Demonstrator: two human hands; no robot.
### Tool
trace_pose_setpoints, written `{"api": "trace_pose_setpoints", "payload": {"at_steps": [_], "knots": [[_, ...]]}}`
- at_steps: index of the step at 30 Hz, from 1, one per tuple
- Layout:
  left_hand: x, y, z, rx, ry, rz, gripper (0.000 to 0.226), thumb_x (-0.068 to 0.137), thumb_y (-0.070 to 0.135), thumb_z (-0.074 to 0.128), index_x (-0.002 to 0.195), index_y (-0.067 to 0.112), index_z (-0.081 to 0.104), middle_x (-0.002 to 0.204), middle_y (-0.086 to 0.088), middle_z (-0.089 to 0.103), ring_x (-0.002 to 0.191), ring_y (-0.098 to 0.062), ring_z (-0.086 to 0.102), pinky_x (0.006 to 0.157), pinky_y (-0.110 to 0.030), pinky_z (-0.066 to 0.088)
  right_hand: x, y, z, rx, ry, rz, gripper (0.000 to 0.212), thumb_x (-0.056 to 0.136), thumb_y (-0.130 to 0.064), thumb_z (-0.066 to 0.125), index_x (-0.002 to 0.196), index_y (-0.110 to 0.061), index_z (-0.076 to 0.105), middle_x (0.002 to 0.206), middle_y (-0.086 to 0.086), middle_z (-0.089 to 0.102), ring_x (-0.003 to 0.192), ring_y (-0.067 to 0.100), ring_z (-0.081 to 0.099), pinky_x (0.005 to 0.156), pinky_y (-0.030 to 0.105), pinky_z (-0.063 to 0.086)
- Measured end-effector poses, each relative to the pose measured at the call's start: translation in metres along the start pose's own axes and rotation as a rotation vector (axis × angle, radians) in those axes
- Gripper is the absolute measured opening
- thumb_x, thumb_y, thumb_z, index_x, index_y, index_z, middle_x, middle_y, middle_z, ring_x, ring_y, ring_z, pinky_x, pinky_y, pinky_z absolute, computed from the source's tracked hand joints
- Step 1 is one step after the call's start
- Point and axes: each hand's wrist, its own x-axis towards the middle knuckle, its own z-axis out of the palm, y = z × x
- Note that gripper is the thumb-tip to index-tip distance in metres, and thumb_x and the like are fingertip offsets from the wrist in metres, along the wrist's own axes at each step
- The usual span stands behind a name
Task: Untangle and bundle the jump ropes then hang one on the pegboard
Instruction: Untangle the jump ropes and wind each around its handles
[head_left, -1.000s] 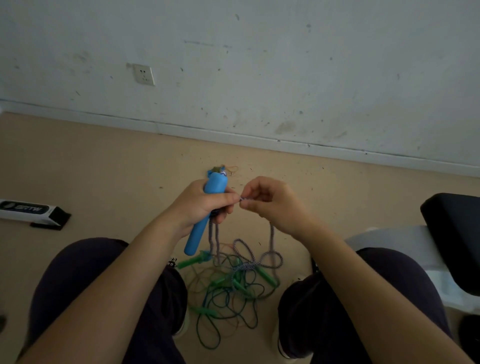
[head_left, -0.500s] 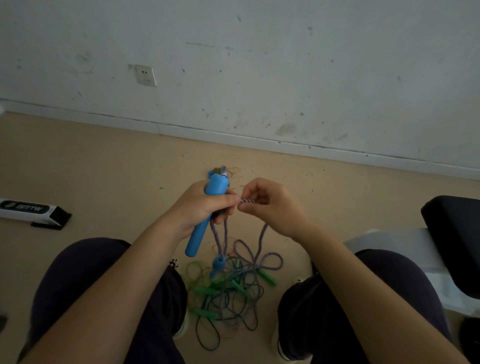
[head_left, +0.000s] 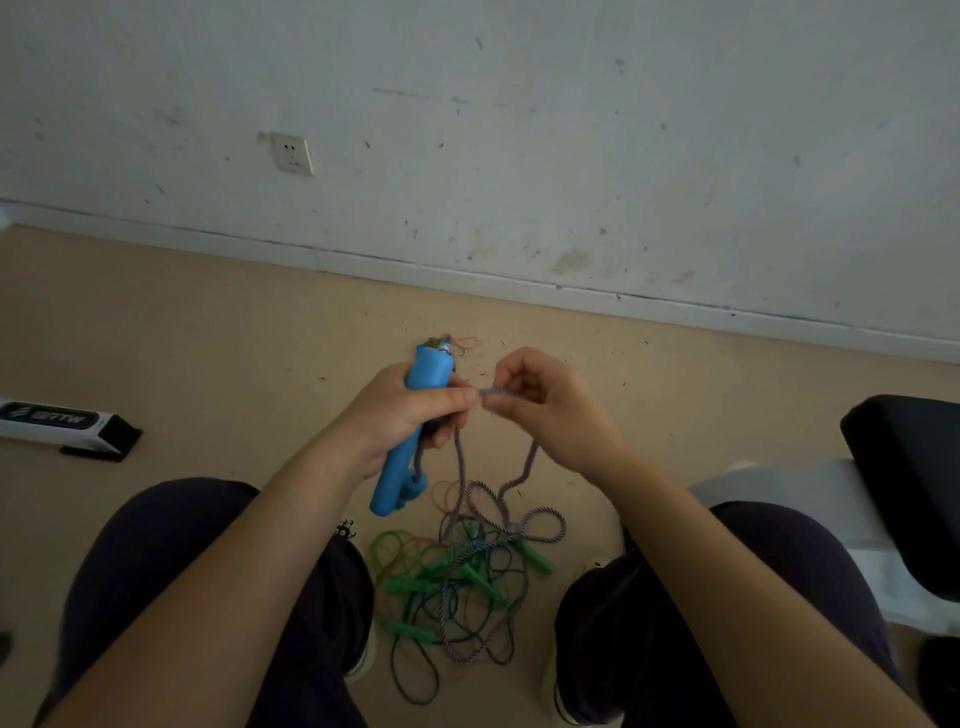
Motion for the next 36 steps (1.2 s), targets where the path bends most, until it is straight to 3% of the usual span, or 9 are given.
{"api": "trace_pose_setpoints", "payload": {"at_steps": [4,12,15,19,22,26,30,32,36], "knots": [[0.0,0.006,-0.016,-0.018,0.1,0.036,0.01,0.086,0.015,0.073,0.079,0.012,0.067,0.065,-0.002,0.064,0.047,-0.012,0.051,0.046,-0.023,0.042,0.004,0.003,-0.028,0.134,0.227,-0.001,0.017,0.089,-0.008,0.068,0.087,-0.019,0.056,0.066,-0.011,0.057,0.057,0.006,0.051,0.056,0.025,0.043],[-0.001,0.001,0.004,-0.029,-0.021,-0.008,0.011,0.079,0.021,0.074,0.081,0.011,0.07,0.064,-0.004,0.063,0.046,-0.013,0.052,0.045,-0.023,0.043,-0.001,0.002,-0.001,0.105,-0.103,0.009,0.015,0.085,-0.007,0.073,0.089,-0.017,0.063,0.077,0.003,0.063,0.07,0.013,0.056,0.063,0.027,0.05],[0.0,0.005,-0.004,-0.038,0.008,-0.005,0.01,0.078,0.022,0.074,0.081,0.013,0.071,0.068,-0.006,0.066,0.051,-0.016,0.057,0.049,-0.025,0.047,0.002,0.002,-0.011,0.098,0.026,-0.018,0.012,0.091,-0.005,0.064,0.089,-0.016,0.061,0.07,-0.008,0.056,0.062,0.004,0.05,0.061,0.02,0.043],[-0.001,0.003,-0.015,0.038,0.038,0.023,0.009,0.076,0.022,0.075,0.08,0.014,0.072,0.068,-0.007,0.068,0.06,-0.018,0.063,0.06,-0.027,0.053,0.002,0.001,-0.028,0.225,0.216,0.019,0.013,0.098,-0.004,0.053,0.089,-0.014,0.055,0.066,-0.001,0.061,0.054,0.009,0.05,0.056,0.028,0.04],[-0.001,0.0,-0.012,0.041,0.013,0.022,0.003,0.078,0.02,0.076,0.076,0.018,0.074,0.062,-0.004,0.062,0.054,-0.016,0.058,0.064,-0.031,0.054,-0.001,-0.002,-0.025,0.173,-0.009,0.007,0.008,0.093,-0.013,0.064,0.093,-0.014,0.056,0.069,-0.001,0.065,0.058,0.012,0.053,0.056,0.025,0.045],[0.0,-0.005,-0.001,0.012,-0.031,-0.013,0.008,0.086,0.01,0.074,0.08,0.014,0.072,0.062,-0.005,0.063,0.051,-0.015,0.057,0.063,-0.032,0.055,-0.005,-0.003,-0.002,0.055,-0.202,0.079,0.024,0.084,-0.012,0.075,0.1,-0.013,0.057,0.075,0.002,0.064,0.064,0.012,0.055,0.061,0.027,0.047],[0.001,-0.005,0.003,-0.043,-0.072,-0.028,0.005,0.082,0.018,0.076,0.082,0.015,0.072,0.072,-0.007,0.069,0.06,-0.019,0.064,0.072,-0.037,0.058,-0.001,-0.002,-0.004,-0.179,-0.095,0.029,0.009,0.089,-0.022,0.071,0.093,-0.019,0.063,0.063,0.0,0.051,0.055,0.006,0.041,0.053,0.022,0.036],[0.0,-0.003,0.002,-0.099,-0.101,-0.039,0.001,0.081,0.022,0.075,0.082,0.022,0.076,0.087,-0.01,0.075,0.073,-0.023,0.071,0.071,-0.033,0.058,0.0,-0.002,-0.01,-0.164,-0.037,0.017,0.004,0.093,-0.021,0.066,0.091,-0.018,0.068,0.067,0.007,0.057,0.06,0.008,0.046,0.056,0.027,0.04],[0.001,-0.007,0.005,-0.145,-0.154,-0.101,0.031,0.083,0.025,0.075,0.112,0.016,0.066,0.11,-0.012,0.075,0.098,-0.032,0.074,0.074,-0.036,0.061,-0.001,-0.001,-0.01,0.027,0.126,0.074,0.015,0.101,-0.015,0.051,0.091,-0.016,0.06,0.062,-0.006,0.059,0.053,0.007,0.052,0.054,0.025,0.044]]}}
